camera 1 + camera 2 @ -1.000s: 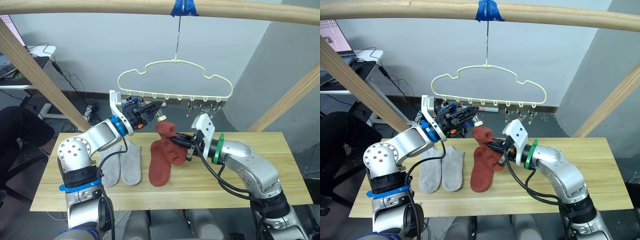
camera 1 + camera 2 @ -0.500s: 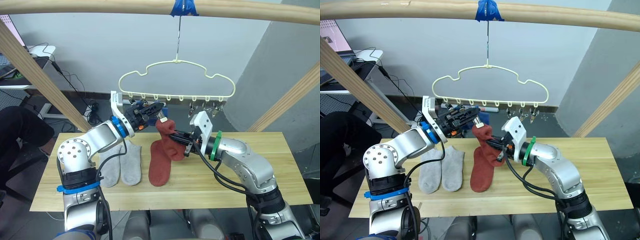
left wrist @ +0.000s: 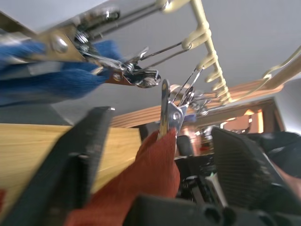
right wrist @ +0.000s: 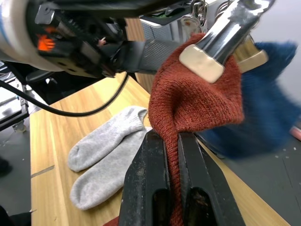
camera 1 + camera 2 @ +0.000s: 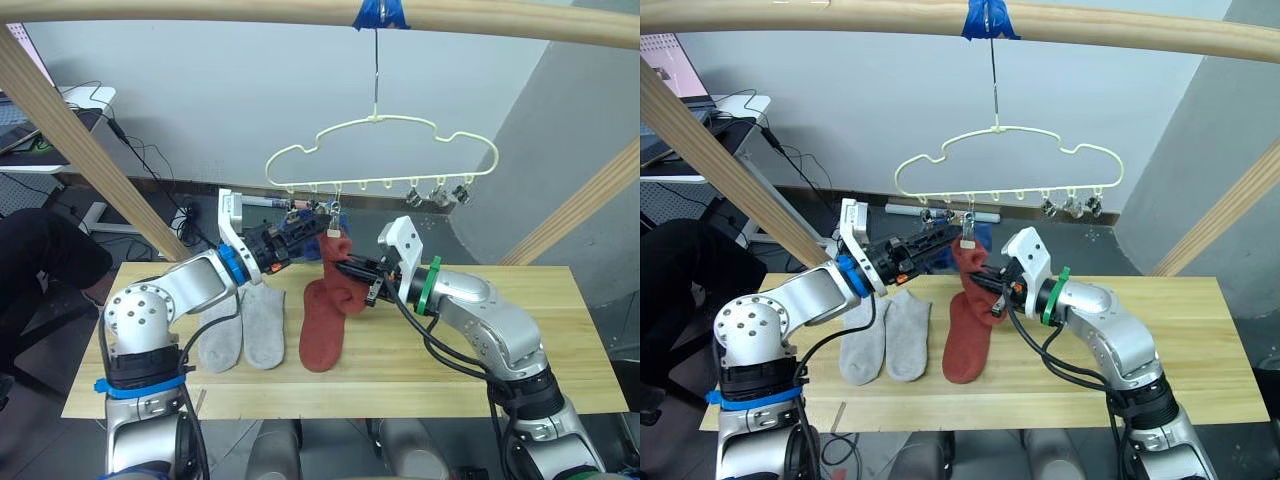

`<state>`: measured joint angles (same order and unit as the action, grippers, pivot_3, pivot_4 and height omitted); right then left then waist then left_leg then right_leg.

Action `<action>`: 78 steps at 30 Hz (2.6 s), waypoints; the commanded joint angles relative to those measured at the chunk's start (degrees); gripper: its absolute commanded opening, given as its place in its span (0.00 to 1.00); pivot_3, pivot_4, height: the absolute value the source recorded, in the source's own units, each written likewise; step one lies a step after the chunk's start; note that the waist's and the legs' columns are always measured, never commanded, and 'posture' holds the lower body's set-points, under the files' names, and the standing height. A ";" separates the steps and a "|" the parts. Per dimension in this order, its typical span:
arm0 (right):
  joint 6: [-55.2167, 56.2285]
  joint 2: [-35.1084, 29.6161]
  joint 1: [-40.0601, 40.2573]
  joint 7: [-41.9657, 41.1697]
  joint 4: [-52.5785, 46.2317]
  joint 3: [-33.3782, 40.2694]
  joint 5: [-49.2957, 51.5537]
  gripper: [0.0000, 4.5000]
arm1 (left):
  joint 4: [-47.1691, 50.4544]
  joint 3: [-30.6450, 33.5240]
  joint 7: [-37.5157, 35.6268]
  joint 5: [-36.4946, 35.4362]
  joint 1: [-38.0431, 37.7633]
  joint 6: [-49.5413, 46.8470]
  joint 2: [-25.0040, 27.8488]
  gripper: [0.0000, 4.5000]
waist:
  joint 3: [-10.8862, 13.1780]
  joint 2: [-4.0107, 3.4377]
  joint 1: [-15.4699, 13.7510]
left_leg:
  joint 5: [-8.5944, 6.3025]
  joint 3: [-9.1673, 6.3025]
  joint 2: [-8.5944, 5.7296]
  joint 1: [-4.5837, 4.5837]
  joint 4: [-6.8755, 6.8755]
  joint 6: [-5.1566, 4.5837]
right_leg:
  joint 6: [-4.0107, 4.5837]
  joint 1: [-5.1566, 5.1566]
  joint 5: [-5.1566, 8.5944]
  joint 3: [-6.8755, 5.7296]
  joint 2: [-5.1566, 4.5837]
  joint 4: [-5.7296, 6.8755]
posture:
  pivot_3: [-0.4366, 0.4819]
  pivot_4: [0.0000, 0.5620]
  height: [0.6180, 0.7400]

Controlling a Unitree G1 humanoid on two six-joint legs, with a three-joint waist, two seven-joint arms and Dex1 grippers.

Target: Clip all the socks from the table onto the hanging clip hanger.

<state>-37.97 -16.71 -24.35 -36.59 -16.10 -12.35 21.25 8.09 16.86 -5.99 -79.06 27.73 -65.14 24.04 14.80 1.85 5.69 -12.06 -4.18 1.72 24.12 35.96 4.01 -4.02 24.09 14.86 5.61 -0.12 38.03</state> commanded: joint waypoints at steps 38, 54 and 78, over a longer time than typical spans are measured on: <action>5.26 8.47 2.41 29.91 -6.85 9.75 -14.15 0.72 | 24.91 -7.36 -36.20 42.39 -24.51 44.24 12.84 1.00 | -0.02 -0.02 -1.68 | 0.01 0.07 0.00 0.20 0.04 0.00 | 0.29 0.14 -0.14 -0.01 -0.07 -0.05 | 0.44 0.40 1.00; 6.13 10.42 -2.20 30.96 -2.75 11.63 -13.80 0.72 | 26.88 -8.10 -32.09 41.42 -21.21 42.19 10.59 1.00 | -0.02 -0.02 -1.47 | 0.01 0.05 0.04 0.17 0.04 -0.01 | 0.38 0.14 -0.20 -0.02 -0.02 0.02 | 0.45 0.42 1.00; 9.21 13.08 -5.79 32.28 0.39 11.50 -13.86 0.72 | 28.48 -8.63 -31.23 41.50 -22.21 42.35 9.25 1.00 | -0.04 -0.03 -1.50 | 0.01 0.02 0.04 0.17 0.08 0.00 | 0.41 0.12 -0.22 -0.06 -0.03 0.09 | 0.46 0.37 1.00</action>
<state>-30.27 -3.89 -29.38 -4.75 -14.47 -1.30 7.61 33.97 8.16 -37.10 -37.00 5.48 -23.47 33.55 14.76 1.82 4.19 -12.05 -4.16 1.76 24.29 36.04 4.01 -3.61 24.22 14.63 5.56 -0.15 38.12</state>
